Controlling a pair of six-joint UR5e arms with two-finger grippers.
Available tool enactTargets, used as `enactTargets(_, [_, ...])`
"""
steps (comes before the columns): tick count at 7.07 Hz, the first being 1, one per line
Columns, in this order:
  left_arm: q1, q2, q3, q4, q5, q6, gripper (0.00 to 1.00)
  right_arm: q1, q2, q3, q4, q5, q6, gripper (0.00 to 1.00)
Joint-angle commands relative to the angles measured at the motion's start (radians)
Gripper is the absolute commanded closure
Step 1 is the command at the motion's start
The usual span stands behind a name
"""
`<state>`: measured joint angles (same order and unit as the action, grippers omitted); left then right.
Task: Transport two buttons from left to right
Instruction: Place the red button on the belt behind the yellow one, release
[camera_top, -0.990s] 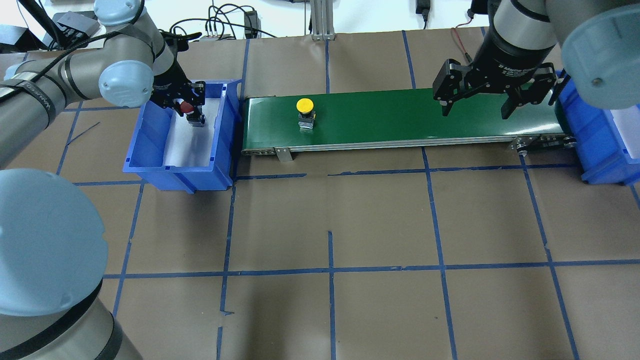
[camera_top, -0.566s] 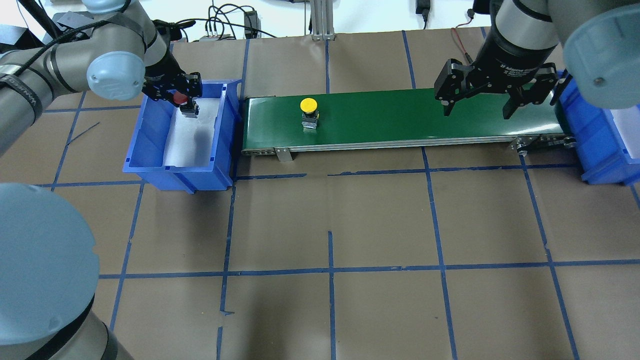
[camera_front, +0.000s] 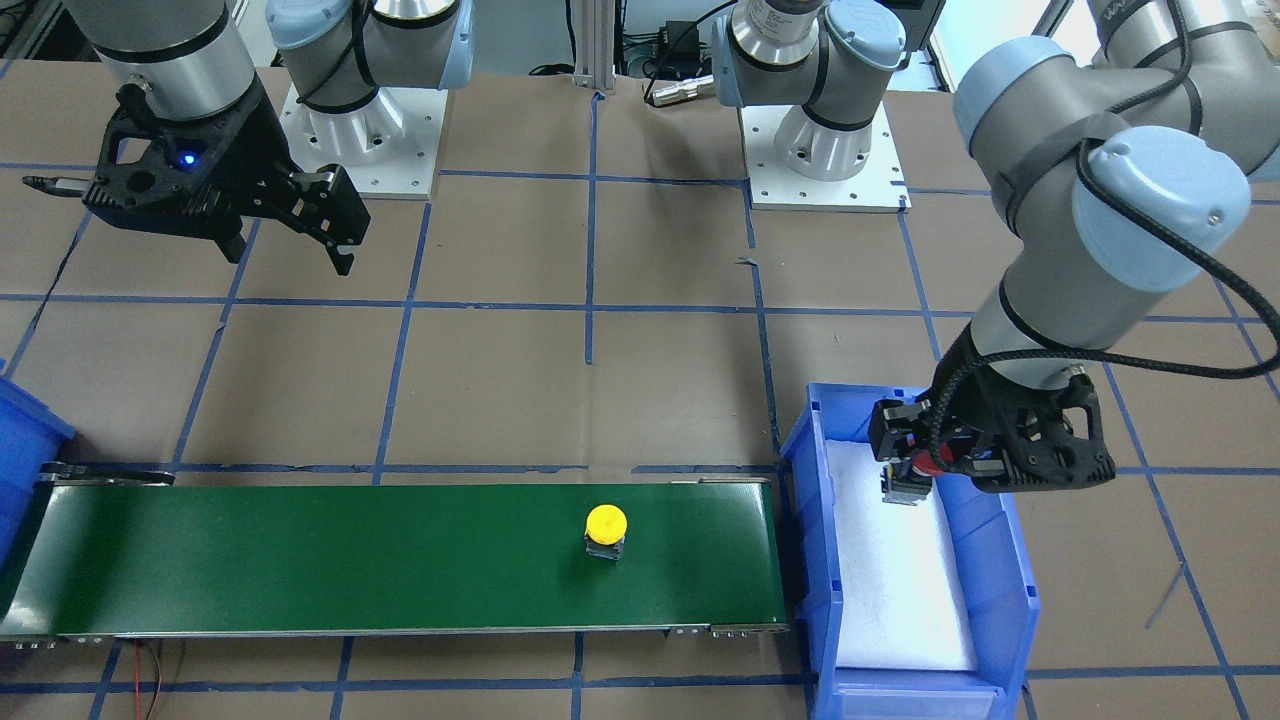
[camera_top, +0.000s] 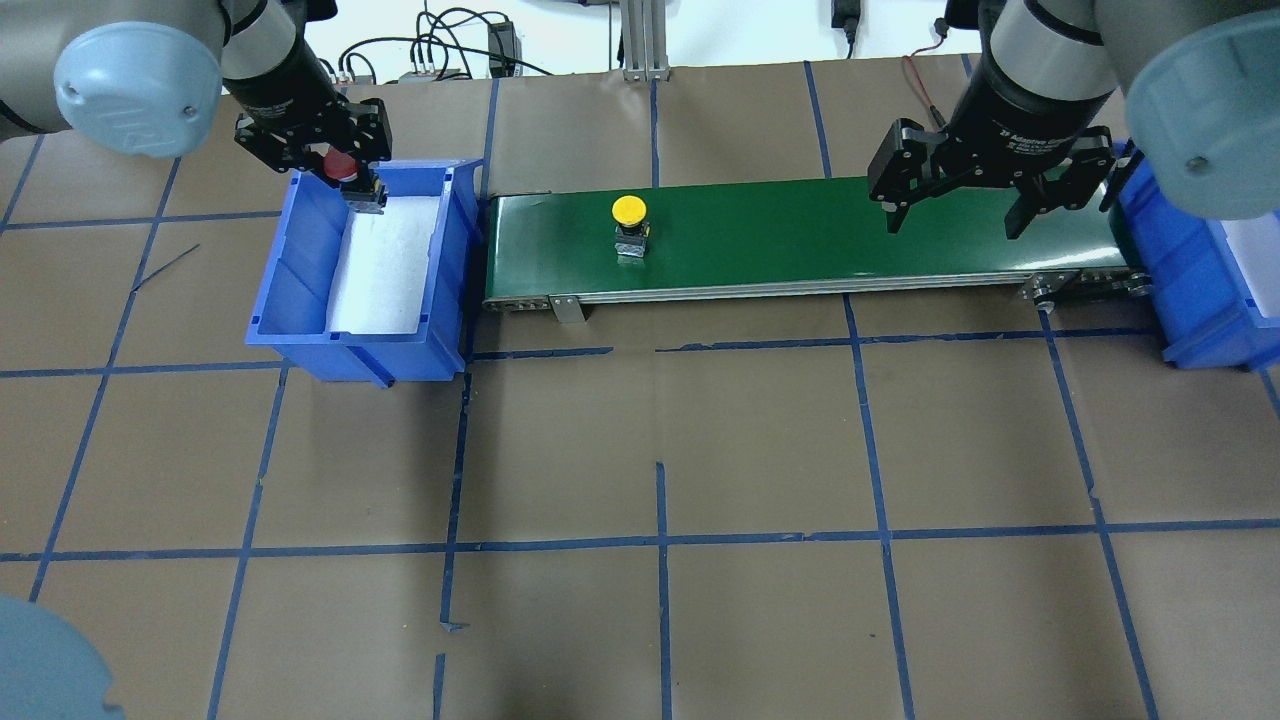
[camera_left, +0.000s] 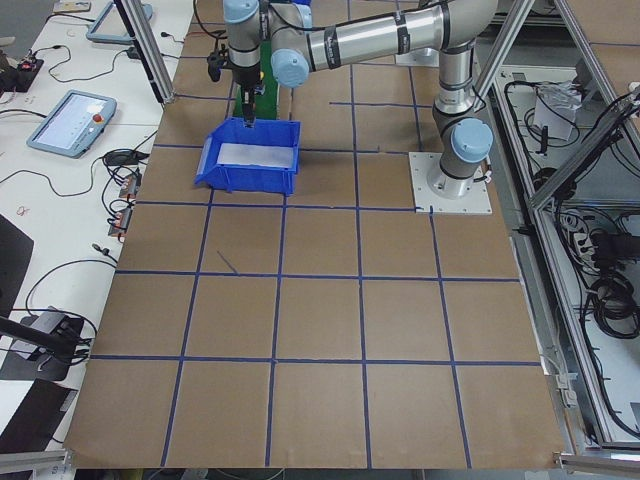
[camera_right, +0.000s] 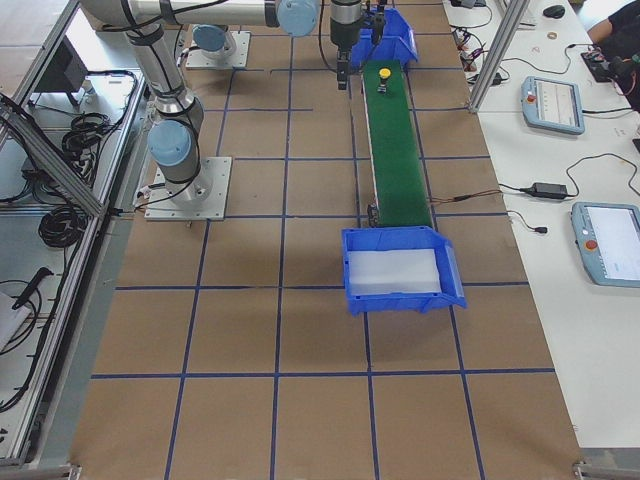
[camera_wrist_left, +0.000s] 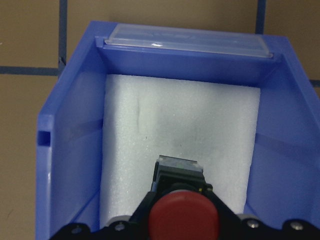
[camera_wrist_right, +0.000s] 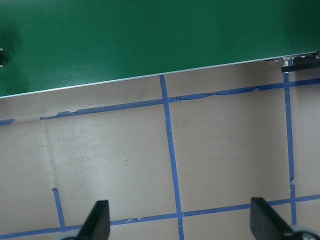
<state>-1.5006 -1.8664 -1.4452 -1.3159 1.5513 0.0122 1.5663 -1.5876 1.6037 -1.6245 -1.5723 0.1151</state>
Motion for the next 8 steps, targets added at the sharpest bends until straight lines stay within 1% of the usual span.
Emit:
enactTargets(1, [-0.075, -0.011, 0.009, 0.017, -0.064, -0.089, 0.63, -0.005, 0.000, 0.001, 0.000, 0.000, 0.000, 0.00])
enactTargets(2, [-0.096, -0.052, 0.011, 0.032, -0.079, -0.098, 0.63, -0.003, 0.000, -0.001, 0.000, 0.000, 0.000, 0.00])
enactTargets(3, [-0.127, -0.125, 0.011, 0.100, -0.082, -0.103, 0.62, 0.000, 0.000, 0.001, 0.000, 0.000, 0.000, 0.00])
enactTargets(4, [-0.147, -0.178, 0.011, 0.186, -0.094, -0.109, 0.62, 0.000, 0.000, -0.001, 0.000, 0.000, 0.000, 0.00])
enactTargets(6, [-0.151, -0.210, 0.009, 0.202, -0.138, -0.113, 0.62, 0.001, -0.002, -0.001, 0.000, 0.000, 0.000, 0.00])
enactTargets(7, [-0.151, -0.223, 0.009, 0.205, -0.135, -0.109, 0.62, 0.000, -0.002, -0.001, 0.000, 0.000, 0.000, 0.00])
enactTargets(8, [-0.151, -0.223, 0.005, 0.207, -0.132, -0.109, 0.61, -0.002, -0.005, 0.001, 0.003, 0.000, -0.002, 0.00])
